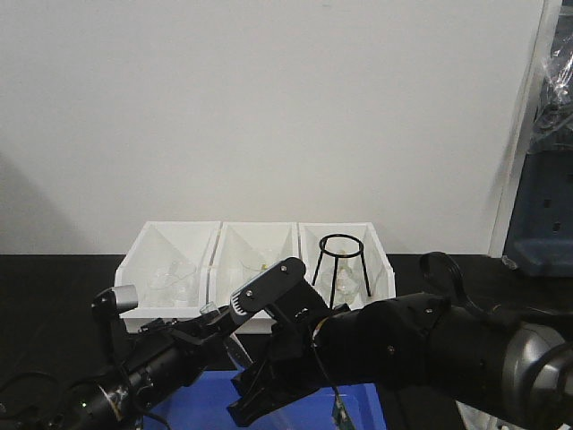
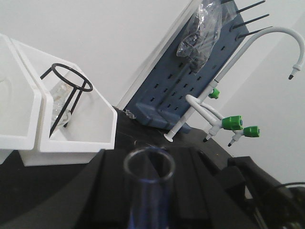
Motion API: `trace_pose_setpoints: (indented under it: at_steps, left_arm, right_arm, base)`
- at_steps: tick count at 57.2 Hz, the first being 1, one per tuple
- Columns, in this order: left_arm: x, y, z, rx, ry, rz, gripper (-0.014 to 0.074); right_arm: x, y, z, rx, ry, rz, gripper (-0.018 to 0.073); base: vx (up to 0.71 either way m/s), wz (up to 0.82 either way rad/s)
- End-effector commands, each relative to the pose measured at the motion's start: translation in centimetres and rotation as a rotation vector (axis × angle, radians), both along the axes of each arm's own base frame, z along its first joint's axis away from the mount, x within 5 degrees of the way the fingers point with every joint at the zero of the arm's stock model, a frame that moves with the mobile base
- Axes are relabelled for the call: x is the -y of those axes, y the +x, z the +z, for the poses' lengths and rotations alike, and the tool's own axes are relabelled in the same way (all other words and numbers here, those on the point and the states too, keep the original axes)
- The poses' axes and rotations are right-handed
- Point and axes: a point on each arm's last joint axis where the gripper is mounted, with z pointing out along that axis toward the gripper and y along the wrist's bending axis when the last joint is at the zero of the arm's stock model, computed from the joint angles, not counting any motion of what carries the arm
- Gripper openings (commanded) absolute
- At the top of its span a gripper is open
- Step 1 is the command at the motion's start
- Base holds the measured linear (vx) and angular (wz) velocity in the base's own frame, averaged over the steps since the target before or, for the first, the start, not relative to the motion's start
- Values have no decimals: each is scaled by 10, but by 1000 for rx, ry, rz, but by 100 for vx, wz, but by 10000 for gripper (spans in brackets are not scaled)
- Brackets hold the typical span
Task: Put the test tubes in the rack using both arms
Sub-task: 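Bring the right gripper to the tube held by the left gripper and grasp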
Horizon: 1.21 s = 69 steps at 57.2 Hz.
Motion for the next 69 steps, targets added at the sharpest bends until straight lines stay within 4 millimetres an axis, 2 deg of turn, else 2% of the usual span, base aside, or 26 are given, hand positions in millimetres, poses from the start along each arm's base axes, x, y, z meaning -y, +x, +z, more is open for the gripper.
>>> trace_pose_setpoints:
  at_steps: [1,16,35,54,69]
  left_arm:
    - [2,-2,30,112,-105,-23,-1]
    - [6,-6,28,128,-60,-83,-1]
    - [8,-8,25,127,-25,-113,-1]
    - [10,-5,15,106,-23,-119,-1]
    - [10,-5,14,102,-21,-115,-1]
  right_arm:
    - [0,2,29,107,65,3,453]
    - [-6,5,18,93,57,16,447]
    - [-7,6,20,103,90,0,383]
    - [-8,6,21,96,115,-14,196]
    - [-8,5,21,82,128,-21,57]
  base:
    - [0,0]
    - [0,0]
    - [0,0]
    - [0,0]
    - [0,0]
